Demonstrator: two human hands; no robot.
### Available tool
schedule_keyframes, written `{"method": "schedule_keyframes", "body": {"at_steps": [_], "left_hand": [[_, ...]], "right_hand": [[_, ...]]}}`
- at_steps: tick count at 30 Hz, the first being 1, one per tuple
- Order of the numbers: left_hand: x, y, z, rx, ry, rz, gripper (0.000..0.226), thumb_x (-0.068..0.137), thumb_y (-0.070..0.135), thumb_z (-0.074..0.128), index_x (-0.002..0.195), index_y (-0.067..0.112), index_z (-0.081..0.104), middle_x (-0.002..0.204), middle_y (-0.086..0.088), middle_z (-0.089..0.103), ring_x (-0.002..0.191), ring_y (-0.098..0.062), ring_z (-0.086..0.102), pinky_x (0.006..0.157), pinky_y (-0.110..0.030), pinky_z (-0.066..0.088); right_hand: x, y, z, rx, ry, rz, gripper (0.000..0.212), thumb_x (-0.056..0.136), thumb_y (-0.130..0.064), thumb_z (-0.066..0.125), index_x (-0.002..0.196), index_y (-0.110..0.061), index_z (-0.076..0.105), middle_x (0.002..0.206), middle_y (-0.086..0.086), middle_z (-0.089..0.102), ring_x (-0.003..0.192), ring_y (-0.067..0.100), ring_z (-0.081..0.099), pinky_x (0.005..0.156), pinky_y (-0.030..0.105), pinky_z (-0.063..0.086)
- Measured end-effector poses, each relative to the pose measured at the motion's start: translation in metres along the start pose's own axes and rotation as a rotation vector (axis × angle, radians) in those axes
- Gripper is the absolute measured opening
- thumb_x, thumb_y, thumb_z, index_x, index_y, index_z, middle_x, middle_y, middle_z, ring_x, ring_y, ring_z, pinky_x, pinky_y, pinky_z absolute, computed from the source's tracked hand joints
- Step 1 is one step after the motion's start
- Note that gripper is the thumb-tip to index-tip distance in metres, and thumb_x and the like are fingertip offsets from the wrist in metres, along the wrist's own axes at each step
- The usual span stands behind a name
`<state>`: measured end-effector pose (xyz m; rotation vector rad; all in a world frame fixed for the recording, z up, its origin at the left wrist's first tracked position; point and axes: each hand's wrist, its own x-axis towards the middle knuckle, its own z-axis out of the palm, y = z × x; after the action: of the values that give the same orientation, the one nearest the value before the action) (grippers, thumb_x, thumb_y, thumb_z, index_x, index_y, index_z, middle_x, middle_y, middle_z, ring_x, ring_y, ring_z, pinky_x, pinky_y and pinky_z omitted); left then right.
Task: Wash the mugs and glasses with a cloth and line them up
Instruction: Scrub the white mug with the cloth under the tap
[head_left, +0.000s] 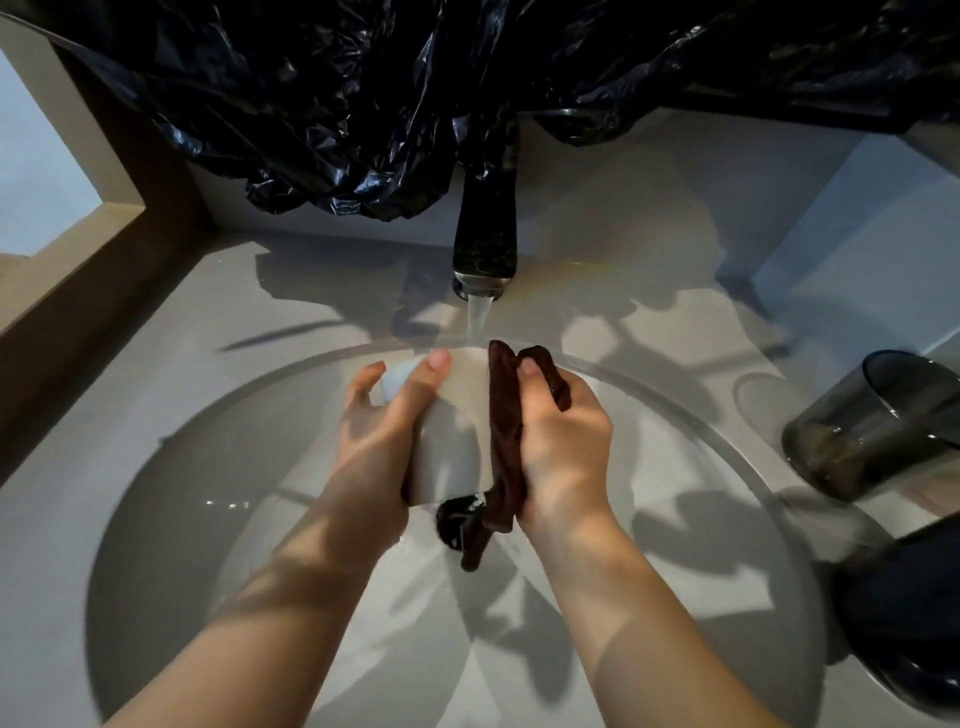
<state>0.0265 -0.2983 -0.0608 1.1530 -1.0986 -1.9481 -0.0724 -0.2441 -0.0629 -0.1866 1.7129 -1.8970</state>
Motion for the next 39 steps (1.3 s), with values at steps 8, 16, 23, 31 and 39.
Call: {"method": "schedule_keyframes", "body": {"at_steps": [8,16,23,31,39], "left_hand": [[0.0,0.007,-0.008,0.211,-0.204,-0.04,0.076,0.048,0.044,0.081,0.115,0.025,0.049,0.111,-0.006,0.064,0.094,-0.024,0.068,0.068,-0.041,0.06],[0.012,0.016,-0.024,0.403,-0.395,0.007,0.087,0.032,0.035,0.078,0.114,0.015,0.058,0.094,-0.009,0.072,0.081,-0.025,0.071,0.061,-0.032,0.053],[0.015,0.021,-0.035,0.35,-0.548,-0.142,0.061,0.039,0.033,0.075,0.098,0.019,0.067,0.084,-0.001,0.075,0.076,-0.016,0.072,0.06,-0.029,0.058],[0.012,0.007,-0.017,0.065,-0.226,-0.053,0.063,0.057,0.038,0.08,0.112,0.021,0.056,0.089,-0.005,0.069,0.073,-0.019,0.069,0.06,-0.039,0.057],[0.012,0.018,-0.019,-0.06,-0.236,-0.251,0.045,0.063,0.042,0.061,0.092,0.008,0.068,0.08,-0.013,0.069,0.073,-0.028,0.065,0.075,-0.039,0.051]], "right_hand": [[0.004,-0.007,-0.008,0.022,0.088,-0.055,0.02,0.095,-0.04,0.05,0.086,-0.023,0.048,0.086,0.004,0.058,0.086,0.023,0.058,0.094,0.048,0.049],[0.005,-0.022,-0.02,-0.256,-0.374,-0.147,0.016,0.09,-0.035,0.06,0.076,-0.028,0.058,0.067,-0.011,0.062,0.067,0.006,0.058,0.068,0.025,0.046],[0.002,-0.031,-0.028,-0.471,-0.727,-0.052,0.016,0.065,-0.024,0.081,0.076,-0.02,0.07,0.069,-0.005,0.067,0.066,0.009,0.064,0.064,0.023,0.051],[-0.002,-0.018,-0.01,-0.222,-0.367,0.008,0.023,0.078,-0.021,0.075,0.096,-0.015,0.062,0.089,0.004,0.071,0.086,0.022,0.069,0.087,0.042,0.055],[-0.012,-0.022,-0.013,-0.347,-0.727,0.05,0.047,0.06,-0.023,0.087,0.096,-0.029,0.058,0.091,-0.004,0.071,0.09,0.019,0.069,0.093,0.041,0.053]]}}
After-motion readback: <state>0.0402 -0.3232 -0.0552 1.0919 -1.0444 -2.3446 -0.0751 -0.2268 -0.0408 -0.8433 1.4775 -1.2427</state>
